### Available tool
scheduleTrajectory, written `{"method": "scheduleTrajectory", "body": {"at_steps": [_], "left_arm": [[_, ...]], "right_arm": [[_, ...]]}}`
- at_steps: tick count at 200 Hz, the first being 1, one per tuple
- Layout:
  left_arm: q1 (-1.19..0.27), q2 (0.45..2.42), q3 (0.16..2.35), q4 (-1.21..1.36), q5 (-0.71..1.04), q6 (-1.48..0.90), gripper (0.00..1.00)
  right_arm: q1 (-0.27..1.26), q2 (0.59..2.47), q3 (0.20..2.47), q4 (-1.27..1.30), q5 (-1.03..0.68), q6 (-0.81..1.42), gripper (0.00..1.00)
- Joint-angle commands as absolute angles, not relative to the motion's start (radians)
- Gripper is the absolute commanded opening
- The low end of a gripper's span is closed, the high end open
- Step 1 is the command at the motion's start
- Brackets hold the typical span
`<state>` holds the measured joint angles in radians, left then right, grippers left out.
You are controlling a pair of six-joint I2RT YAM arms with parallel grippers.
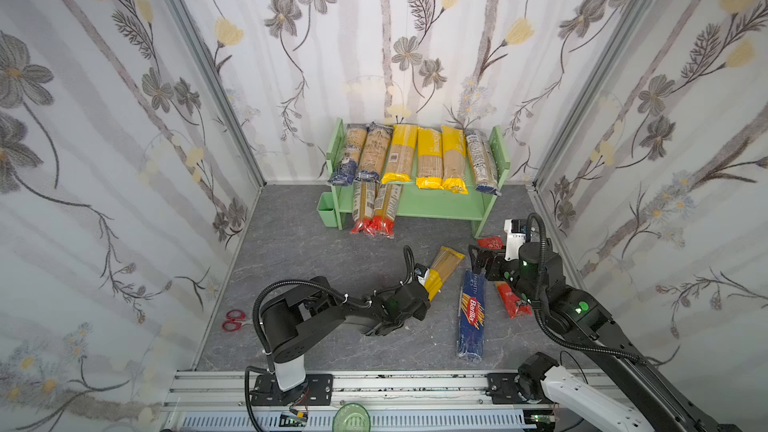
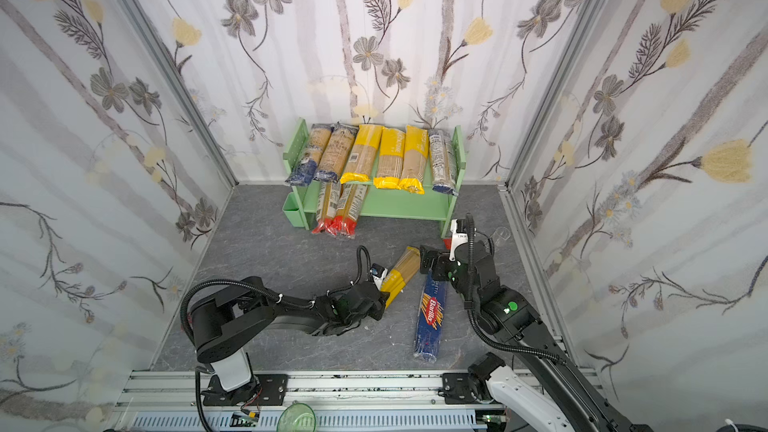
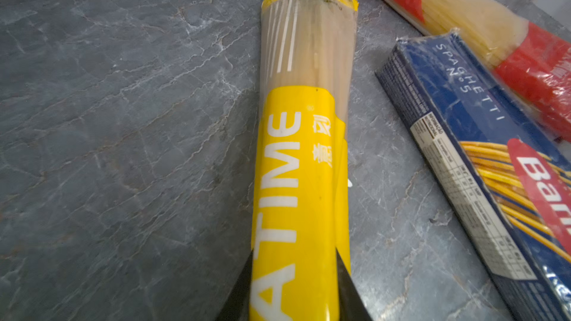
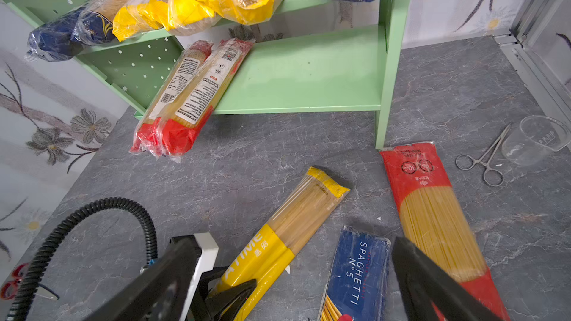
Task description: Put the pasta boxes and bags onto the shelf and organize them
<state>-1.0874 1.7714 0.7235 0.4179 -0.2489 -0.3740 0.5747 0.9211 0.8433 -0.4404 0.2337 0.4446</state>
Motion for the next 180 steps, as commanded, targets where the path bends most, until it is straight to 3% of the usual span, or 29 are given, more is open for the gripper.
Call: {"method": "scheduleTrajectory", "body": {"at_steps": [1, 97, 180], "left_arm": [[-1.088, 1.732, 0.712, 0.256, -0.250, -0.406, 0.00], [-1.081, 1.498, 0.673, 0.275, -0.420, -0.421, 0.00], [-1.031, 1.266, 0.677, 0.196, -0.461, -0.414, 0.00]], "right_arm": [[0.576, 0.917, 0.849, -0.415, 0.219, 0.449, 1.00], [0.577, 0.913, 0.797, -0.388, 0.216, 0.451, 1.00], [0.577, 0.917, 0.787, -0.363, 0.201, 0.453, 1.00]]}}
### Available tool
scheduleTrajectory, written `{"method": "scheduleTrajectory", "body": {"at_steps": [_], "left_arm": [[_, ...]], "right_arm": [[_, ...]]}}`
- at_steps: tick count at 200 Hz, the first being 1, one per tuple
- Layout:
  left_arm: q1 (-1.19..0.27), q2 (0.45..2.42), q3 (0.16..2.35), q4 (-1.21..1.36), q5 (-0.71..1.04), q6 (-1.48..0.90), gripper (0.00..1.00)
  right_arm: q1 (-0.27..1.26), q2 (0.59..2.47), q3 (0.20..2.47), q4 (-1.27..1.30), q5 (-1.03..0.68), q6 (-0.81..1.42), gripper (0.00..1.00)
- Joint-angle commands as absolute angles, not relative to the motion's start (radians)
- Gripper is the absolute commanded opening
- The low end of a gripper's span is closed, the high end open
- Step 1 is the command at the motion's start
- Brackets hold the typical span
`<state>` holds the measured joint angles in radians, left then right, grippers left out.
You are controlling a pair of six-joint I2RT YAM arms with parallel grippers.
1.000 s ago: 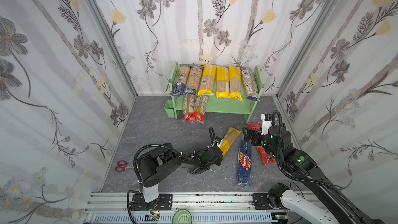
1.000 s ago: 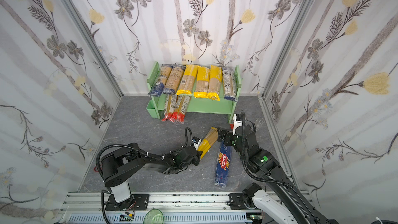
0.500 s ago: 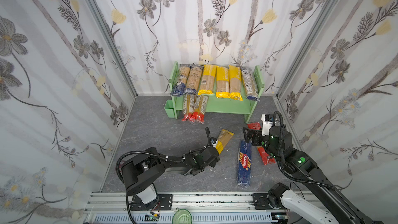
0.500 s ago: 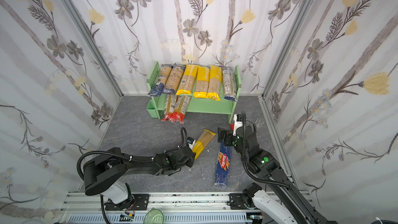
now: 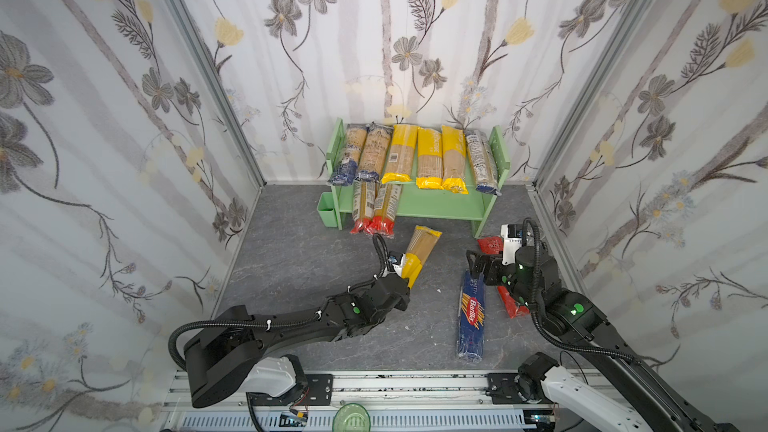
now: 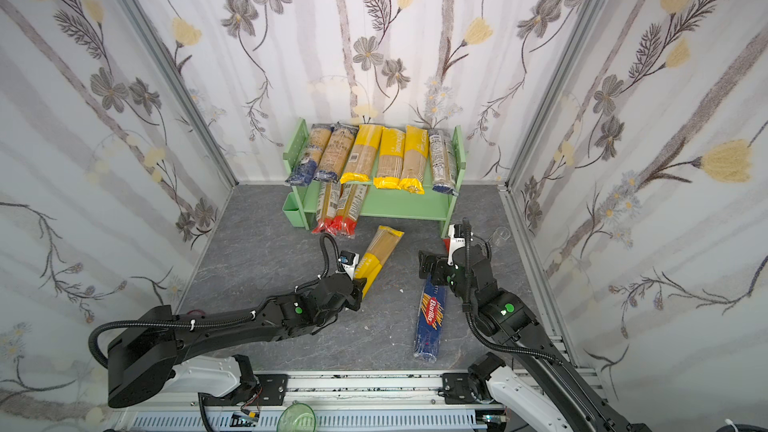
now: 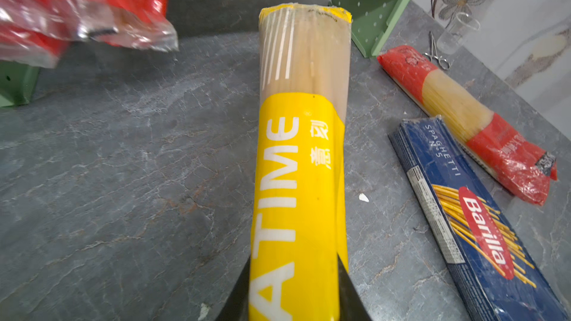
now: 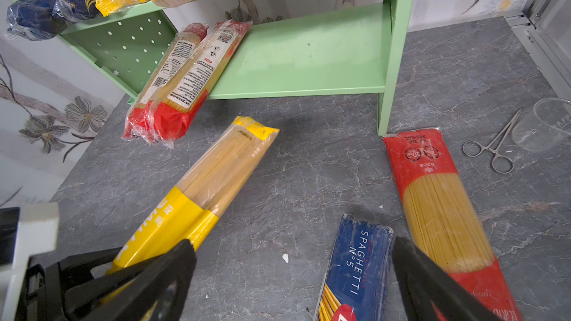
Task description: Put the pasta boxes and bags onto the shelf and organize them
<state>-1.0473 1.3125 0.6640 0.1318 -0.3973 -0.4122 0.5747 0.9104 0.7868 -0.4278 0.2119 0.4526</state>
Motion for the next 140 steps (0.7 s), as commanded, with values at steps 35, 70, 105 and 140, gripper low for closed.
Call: {"method": "scheduleTrajectory", "body": {"at_steps": [35, 70, 105, 140], "left_arm": [[-0.970, 1.221, 0.686, 0.189, -0.411, -0.429, 0.00], [-0.928, 1.233, 0.727, 0.190, -0.374, -0.417, 0.00], [-0.895, 1.253, 0.771, 0.197, -0.370, -0.396, 0.00], [-0.863, 1.285, 0.810, 0.217, -0.366, -0.391, 0.00]], "right_arm": [[0.575, 0.922, 0.788, -0.360, 0.199, 0.448, 1.00], [0.573, 0.913, 0.783, -0.360, 0.202, 0.448, 1.00], [0.564, 0.913, 0.784, -0.359, 0.202, 0.442, 1.00], [0.556, 0.913, 0.782, -0.353, 0.197, 0.438, 1.00]]}}
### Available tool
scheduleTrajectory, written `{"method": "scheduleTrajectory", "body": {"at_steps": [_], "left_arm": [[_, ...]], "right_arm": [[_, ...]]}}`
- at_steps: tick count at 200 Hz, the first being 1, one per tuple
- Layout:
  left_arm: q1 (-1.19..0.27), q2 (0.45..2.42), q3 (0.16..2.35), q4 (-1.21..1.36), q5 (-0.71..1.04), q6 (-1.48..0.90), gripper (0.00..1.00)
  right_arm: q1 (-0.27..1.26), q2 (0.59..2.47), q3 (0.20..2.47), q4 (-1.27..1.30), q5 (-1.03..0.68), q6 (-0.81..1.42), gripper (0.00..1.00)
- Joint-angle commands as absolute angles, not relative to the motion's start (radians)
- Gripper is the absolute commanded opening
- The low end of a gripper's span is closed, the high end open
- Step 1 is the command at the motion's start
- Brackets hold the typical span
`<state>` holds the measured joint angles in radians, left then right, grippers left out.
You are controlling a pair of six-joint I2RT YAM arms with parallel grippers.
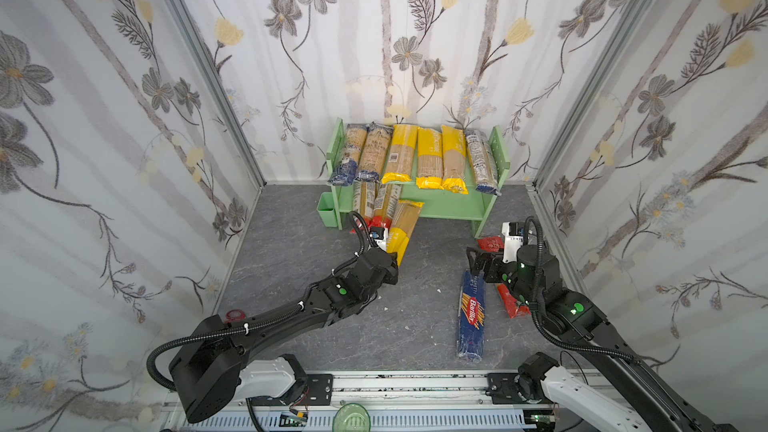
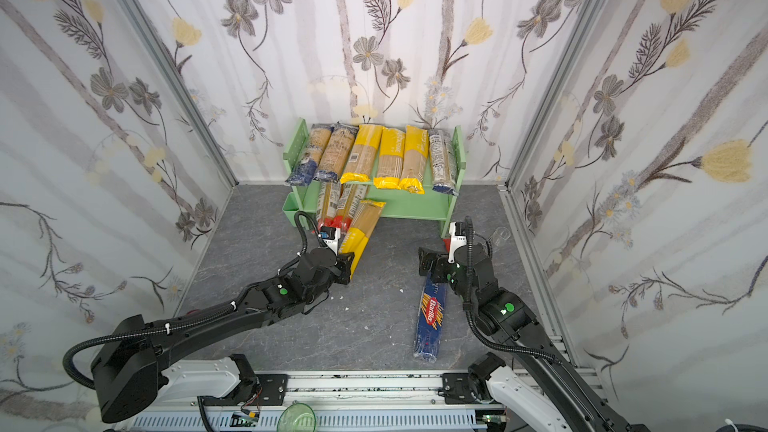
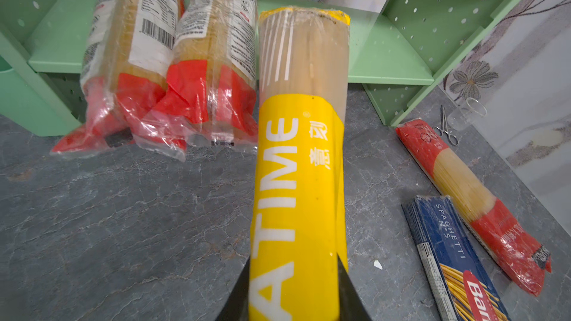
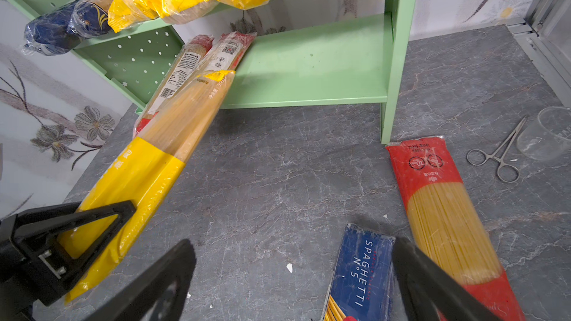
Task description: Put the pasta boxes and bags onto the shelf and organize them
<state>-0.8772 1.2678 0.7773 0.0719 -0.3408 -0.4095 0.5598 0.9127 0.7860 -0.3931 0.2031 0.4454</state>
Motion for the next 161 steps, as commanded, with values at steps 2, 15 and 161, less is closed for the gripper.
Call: {"method": "scheduleTrajectory", "body": {"at_steps": [2, 15, 161], "left_arm": [[-0.862, 1.286, 0.812, 0.218, -0.367, -0.391, 0.00], [-0.849, 1.300, 0.821, 0.229, -0.366, -0.391, 0.00], [-0.794, 1.652, 1.149, 0.278, -0.389, -0.488, 0.00]], "right_arm": [[0.554, 0.913, 0.781, -0.353, 0.197, 0.437, 1.00], [0.552, 0.916, 0.779, -0.350, 0.193, 0.436, 1.00], [0.467, 0.894, 0.726, -0.310, 0.142, 0.393, 1.00]]}}
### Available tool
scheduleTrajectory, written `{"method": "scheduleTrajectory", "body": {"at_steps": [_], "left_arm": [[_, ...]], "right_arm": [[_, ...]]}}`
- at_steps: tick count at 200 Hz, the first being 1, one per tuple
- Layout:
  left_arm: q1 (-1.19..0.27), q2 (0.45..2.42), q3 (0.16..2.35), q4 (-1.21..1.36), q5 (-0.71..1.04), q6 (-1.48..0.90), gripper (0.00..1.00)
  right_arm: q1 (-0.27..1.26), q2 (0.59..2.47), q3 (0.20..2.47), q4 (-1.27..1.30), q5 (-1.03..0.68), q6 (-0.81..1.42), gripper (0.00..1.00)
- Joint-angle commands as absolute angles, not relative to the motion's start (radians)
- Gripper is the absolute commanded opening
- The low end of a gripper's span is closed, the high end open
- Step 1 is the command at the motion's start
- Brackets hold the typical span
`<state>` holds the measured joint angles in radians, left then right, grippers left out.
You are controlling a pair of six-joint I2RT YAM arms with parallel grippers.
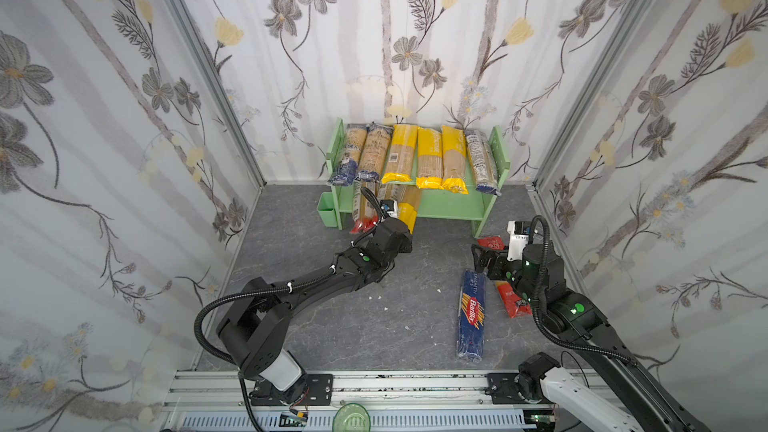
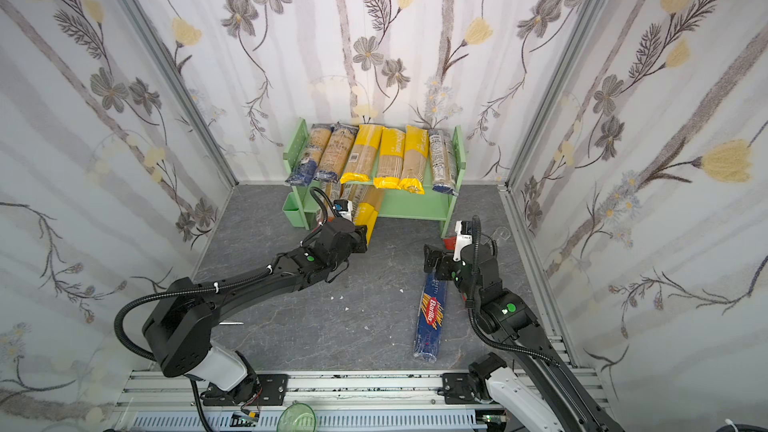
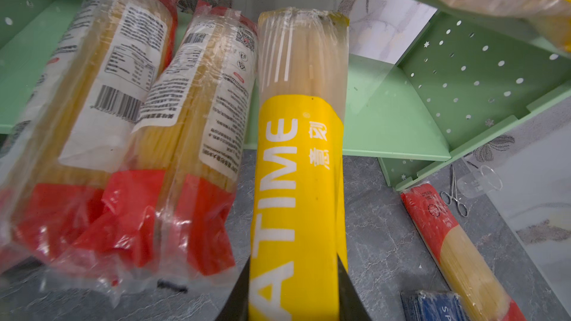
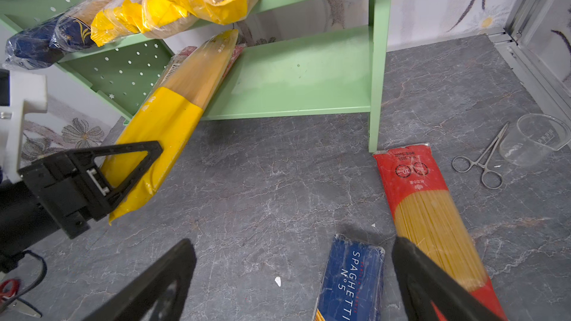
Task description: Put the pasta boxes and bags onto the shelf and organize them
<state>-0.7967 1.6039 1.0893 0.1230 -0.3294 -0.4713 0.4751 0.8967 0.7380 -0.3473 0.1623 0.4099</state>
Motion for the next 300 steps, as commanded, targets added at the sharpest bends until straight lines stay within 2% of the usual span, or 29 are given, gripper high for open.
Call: {"method": "scheduleTrajectory", "body": {"at_steps": [1, 86, 149, 163, 174, 187, 216, 238, 300], "left_arm": [[-0.795, 1.655, 1.151, 0.278, -0.390, -0.488, 0.00], [-0.789, 1.840, 1.321, 0.282, -0.477, -0.492, 0.00], [-0.765, 1.896, 1.362, 0.288, -0.512, -0.521, 0.00], [-0.760, 1.898, 1.362, 0.288, -0.498, -0.523, 0.11], [-0.758, 1.895, 1.358, 0.288, -0.487, -0.522, 0.34], [-0.758, 1.893, 1.355, 0.286, -0.471, -0.522, 0.50], [-0.757, 1.886, 1.344, 0.290, -0.407, -0.524, 0.71], [-0.756, 1.872, 1.326, 0.290, -0.381, -0.534, 0.78], [-0.770, 1.789, 1.207, 0.293, -0.336, -0.572, 0.88]], "right_arm": [[0.466, 0.894, 0.726, -0.310, 0.141, 0.392, 1.00], [0.416, 0.897, 0.725, -0.293, 0.124, 0.351, 1.00], [0.386, 0.897, 0.732, -0.293, 0.108, 0.348, 1.00], [0.382, 0.896, 0.736, -0.295, 0.103, 0.350, 1.00], [0.382, 0.896, 0.741, -0.297, 0.103, 0.351, 1.00], [0.380, 0.894, 0.745, -0.302, 0.104, 0.354, 1.00], [0.382, 0.891, 0.746, -0.311, 0.109, 0.361, 1.00], [0.381, 0.891, 0.785, -0.324, 0.111, 0.368, 1.00], [0.381, 0.885, 0.773, -0.355, 0.130, 0.391, 1.00]]}}
